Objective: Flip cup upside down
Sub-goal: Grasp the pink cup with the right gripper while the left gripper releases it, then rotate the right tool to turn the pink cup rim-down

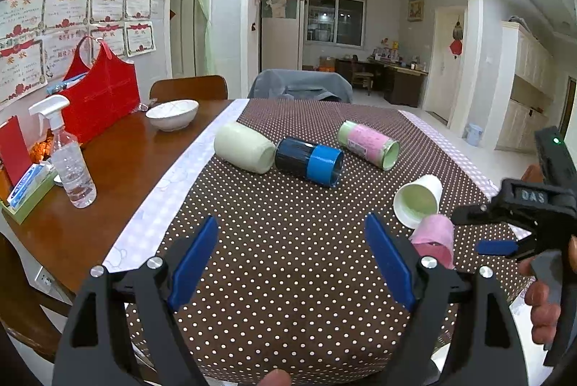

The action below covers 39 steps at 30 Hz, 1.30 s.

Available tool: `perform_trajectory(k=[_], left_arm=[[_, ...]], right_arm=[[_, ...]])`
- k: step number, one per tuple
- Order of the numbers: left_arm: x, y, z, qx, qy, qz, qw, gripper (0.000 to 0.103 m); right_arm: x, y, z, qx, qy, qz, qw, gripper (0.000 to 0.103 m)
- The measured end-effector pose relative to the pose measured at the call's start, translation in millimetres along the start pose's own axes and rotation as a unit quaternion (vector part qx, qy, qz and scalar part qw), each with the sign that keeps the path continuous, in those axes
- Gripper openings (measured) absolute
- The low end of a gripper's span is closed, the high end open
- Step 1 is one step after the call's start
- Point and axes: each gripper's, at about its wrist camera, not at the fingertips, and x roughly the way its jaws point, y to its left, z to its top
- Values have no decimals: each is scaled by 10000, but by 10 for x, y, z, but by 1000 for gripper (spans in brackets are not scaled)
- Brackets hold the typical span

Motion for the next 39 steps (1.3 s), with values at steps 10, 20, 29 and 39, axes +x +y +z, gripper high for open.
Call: perform_trajectory(k=[10,20,29,39], left_arm=[[208,129,-103,-50,187,-104,9998,82],[329,182,-175,-163,331,-244,9990,82],[290,158,-141,-119,270,-178,9994,82],[222,144,-101,-186,194,-98,9996,82]], right_arm=[[355,-113,261,680,421,-377,9961,95],[710,-64,405,815,853,-674,9907,66],[465,82,306,117,465,-126,9988,62],[129,463,99,-1471,-1238,39,9813,61]])
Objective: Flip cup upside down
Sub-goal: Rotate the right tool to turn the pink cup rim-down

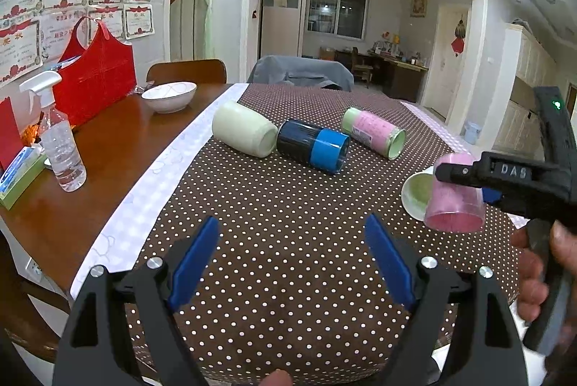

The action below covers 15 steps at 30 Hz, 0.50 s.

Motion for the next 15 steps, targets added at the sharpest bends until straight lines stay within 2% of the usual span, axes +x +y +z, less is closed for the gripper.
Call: perform_trajectory(k=[4,9,15], left_arm=[[9,11,5,-42,8,39,10000,82],[25,49,2,-89,19,55,9999,82],[52,119,-3,-188,23,93,9998,82]], right_arm=[[93,77,-120,-291,-486,-14,9984,61],[208,76,-164,-380,-769,-223,9961,61],[313,153,-199,-718,-915,-611,9913,61]])
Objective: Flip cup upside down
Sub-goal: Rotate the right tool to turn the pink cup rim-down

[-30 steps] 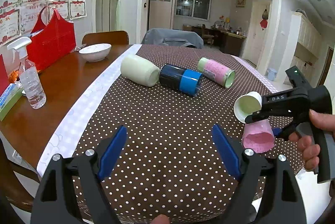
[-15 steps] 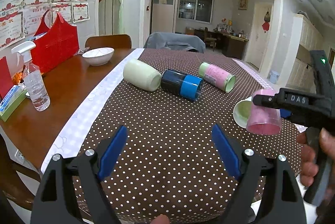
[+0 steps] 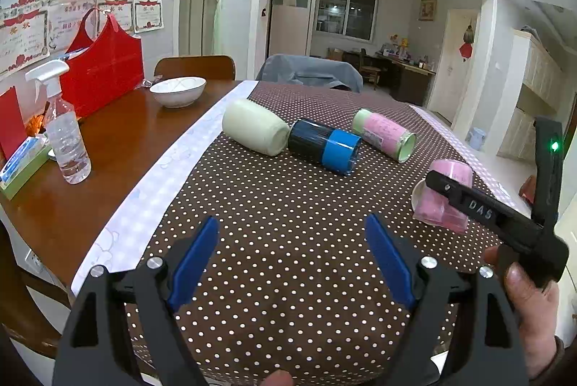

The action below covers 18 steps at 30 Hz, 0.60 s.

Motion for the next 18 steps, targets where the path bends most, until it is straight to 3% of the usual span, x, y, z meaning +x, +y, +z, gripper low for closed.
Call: perform_trajectory(k=[7,18], left_arm=[[20,52,5,-69,0,29,10000,82],[22,49,1,-46,9,32,10000,82]], right_arm=[[167,93,-20,-356,135,-350,9987,61],[259,110,-138,-513,489,-469,9964,62]])
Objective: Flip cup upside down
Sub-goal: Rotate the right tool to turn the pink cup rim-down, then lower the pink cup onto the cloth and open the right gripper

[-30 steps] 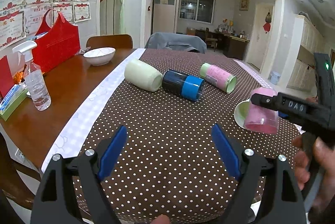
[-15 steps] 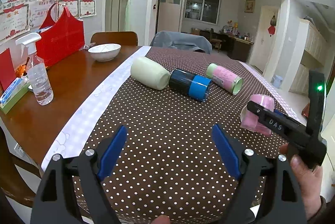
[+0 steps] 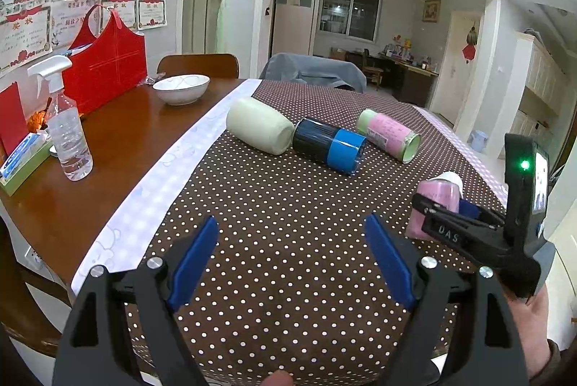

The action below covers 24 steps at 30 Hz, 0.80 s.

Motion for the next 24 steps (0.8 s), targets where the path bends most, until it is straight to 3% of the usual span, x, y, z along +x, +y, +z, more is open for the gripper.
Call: perform_trajectory(k=[3,7,12,24], left_arm=[[-3,-22,-4,29,-2,-1,10000,82],[-14,-57,-4,73,-11,18,10000,82],[-39,-96,-4,107,-25,39,9999,82],[-235,-269,64,292,-235,189,9991,82]], right_arm=[[-58,-17,-61,47,41,22,10000,66],[-202,-88,-94,360,18,314,9989,88],[-355,-109,-48,454,-75,500,9977,96],[-787,-334,153,1001,-350,923,9901,97]])
